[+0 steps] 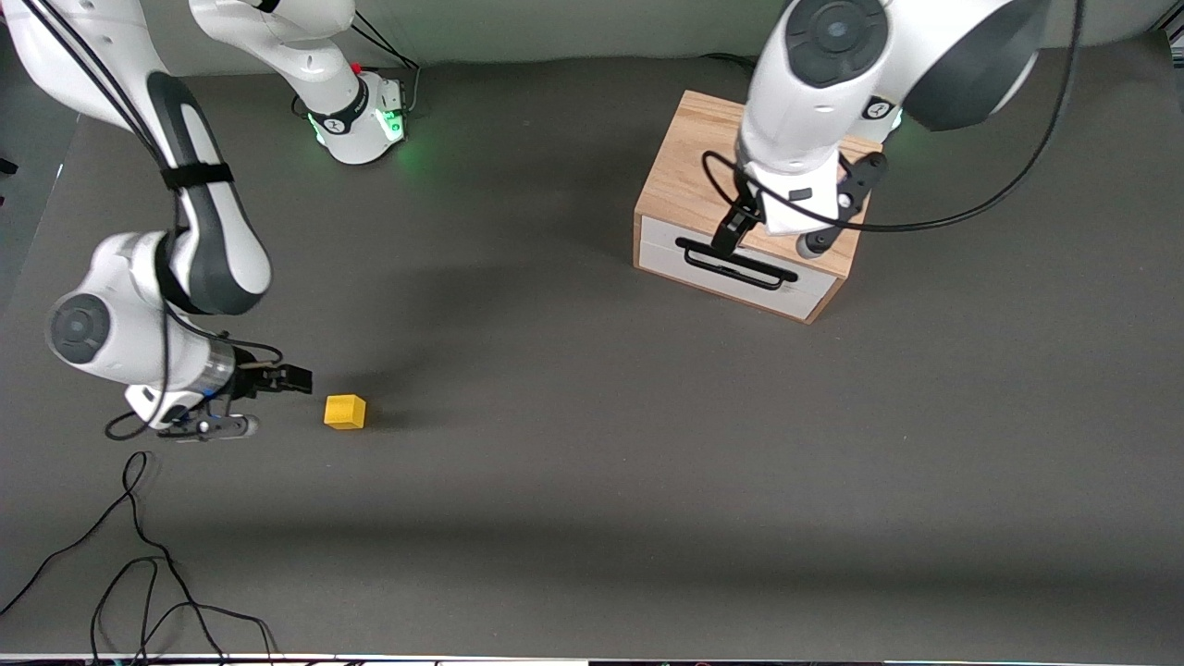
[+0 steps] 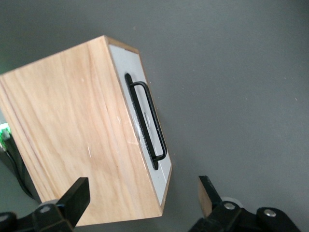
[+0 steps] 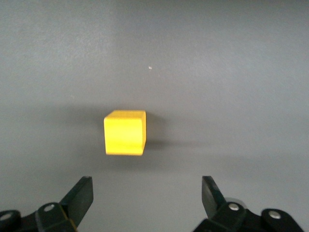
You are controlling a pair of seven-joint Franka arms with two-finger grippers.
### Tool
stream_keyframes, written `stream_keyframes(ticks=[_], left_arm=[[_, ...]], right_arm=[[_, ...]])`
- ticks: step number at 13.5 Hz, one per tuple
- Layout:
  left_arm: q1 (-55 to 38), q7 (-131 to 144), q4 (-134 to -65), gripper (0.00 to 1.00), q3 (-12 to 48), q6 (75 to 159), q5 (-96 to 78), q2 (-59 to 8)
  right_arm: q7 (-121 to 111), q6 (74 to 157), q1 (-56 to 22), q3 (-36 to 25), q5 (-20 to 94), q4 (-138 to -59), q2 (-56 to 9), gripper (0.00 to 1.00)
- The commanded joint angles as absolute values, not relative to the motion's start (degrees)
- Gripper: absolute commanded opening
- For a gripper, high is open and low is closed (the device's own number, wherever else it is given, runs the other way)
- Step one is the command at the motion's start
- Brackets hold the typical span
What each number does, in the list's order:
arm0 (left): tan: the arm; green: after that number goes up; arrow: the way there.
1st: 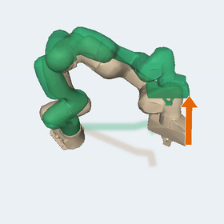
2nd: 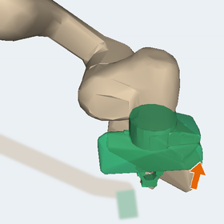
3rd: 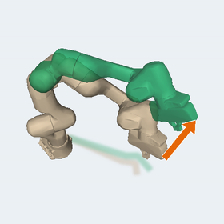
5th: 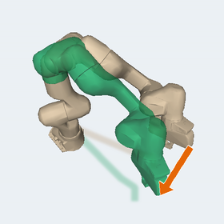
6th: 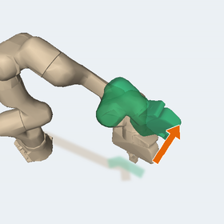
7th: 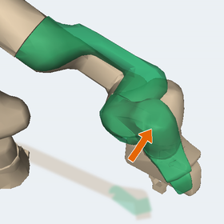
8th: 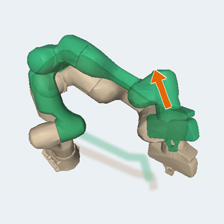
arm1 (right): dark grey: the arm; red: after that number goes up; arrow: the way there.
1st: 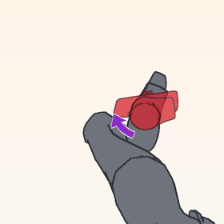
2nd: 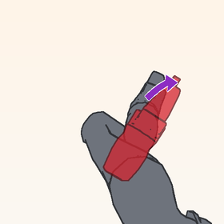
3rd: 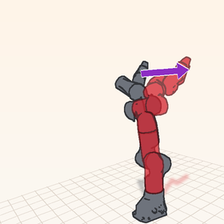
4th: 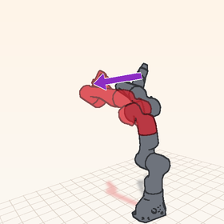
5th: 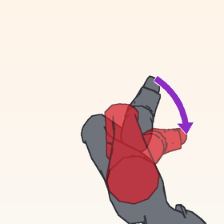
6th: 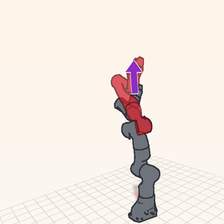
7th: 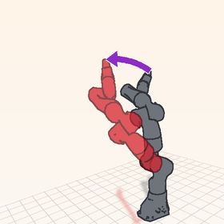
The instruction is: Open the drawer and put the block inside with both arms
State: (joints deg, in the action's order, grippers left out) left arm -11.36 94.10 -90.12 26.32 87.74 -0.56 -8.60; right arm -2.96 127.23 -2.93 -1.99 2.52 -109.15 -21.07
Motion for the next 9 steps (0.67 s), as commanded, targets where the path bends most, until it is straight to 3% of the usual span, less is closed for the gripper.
stream_keyframes(ticks=[1, 9], left_arm=[[-13.2, 103.5, -88.8, 1.0, 25.9, 88.3, 0.9, -12.6], [-12.2, 103.4, -92.9, 1.0, 25.5, 93.8, 4.4, -19.7]], right_arm=[[-1.8, 131.7, -4.7, -2.2, 3.9, -109.3, -23.5, 1.0], [-1.5, 141.8, -5.7, -2.2, 5.3, -108.5, -32.3, 1.0]])
